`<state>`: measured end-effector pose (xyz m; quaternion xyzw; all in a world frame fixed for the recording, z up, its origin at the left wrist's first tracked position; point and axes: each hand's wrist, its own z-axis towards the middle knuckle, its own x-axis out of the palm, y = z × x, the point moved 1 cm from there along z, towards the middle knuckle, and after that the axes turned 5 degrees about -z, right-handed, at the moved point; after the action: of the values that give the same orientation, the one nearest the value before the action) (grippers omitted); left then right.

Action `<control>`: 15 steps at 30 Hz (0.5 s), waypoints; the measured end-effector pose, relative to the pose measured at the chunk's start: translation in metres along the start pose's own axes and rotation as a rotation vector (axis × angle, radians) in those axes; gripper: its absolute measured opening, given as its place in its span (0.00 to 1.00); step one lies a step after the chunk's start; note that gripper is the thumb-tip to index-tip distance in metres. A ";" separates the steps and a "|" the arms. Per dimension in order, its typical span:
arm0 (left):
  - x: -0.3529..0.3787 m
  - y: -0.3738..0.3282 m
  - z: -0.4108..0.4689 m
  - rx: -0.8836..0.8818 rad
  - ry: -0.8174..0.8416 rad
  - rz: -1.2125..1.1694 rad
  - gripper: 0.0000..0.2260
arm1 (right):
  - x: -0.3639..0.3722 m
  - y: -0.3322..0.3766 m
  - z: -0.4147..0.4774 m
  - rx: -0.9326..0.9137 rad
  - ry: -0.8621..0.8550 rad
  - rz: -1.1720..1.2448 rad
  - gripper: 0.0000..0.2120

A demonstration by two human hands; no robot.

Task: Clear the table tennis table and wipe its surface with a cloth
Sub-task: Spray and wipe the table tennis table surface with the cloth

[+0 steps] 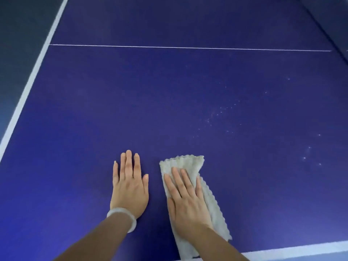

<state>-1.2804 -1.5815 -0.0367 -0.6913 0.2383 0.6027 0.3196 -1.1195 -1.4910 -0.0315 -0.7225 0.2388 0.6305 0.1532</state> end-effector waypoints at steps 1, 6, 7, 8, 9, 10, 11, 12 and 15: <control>0.000 0.000 0.000 -0.001 0.002 0.005 0.29 | -0.004 0.000 0.023 -0.035 0.011 -0.004 0.27; 0.001 0.000 0.000 -0.012 -0.004 0.030 0.29 | -0.025 -0.036 0.117 -0.067 0.028 -0.016 0.27; 0.002 0.000 0.000 -0.015 -0.008 0.031 0.29 | -0.028 -0.054 0.123 0.018 0.029 -0.004 0.27; 0.002 0.000 0.000 -0.018 -0.010 0.028 0.29 | -0.029 -0.073 0.122 0.129 0.023 0.030 0.27; 0.002 0.000 0.000 -0.021 -0.007 0.025 0.29 | -0.029 -0.091 0.114 0.253 0.009 0.081 0.27; 0.001 0.000 0.000 -0.024 -0.002 0.022 0.29 | -0.027 -0.105 0.101 0.372 -0.006 0.139 0.27; 0.001 0.000 -0.001 -0.024 0.001 0.021 0.29 | -0.025 -0.113 0.084 0.473 -0.022 0.175 0.27; 0.000 0.000 -0.001 -0.024 0.003 0.021 0.29 | -0.022 -0.110 0.068 0.541 -0.046 0.176 0.27; 0.000 -0.001 0.000 -0.022 0.013 0.020 0.29 | -0.016 -0.061 0.039 0.527 -0.048 0.149 0.28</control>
<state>-1.2799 -1.5809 -0.0364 -0.6961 0.2407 0.6041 0.3043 -1.1214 -1.4172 -0.0269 -0.6232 0.4434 0.5730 0.2945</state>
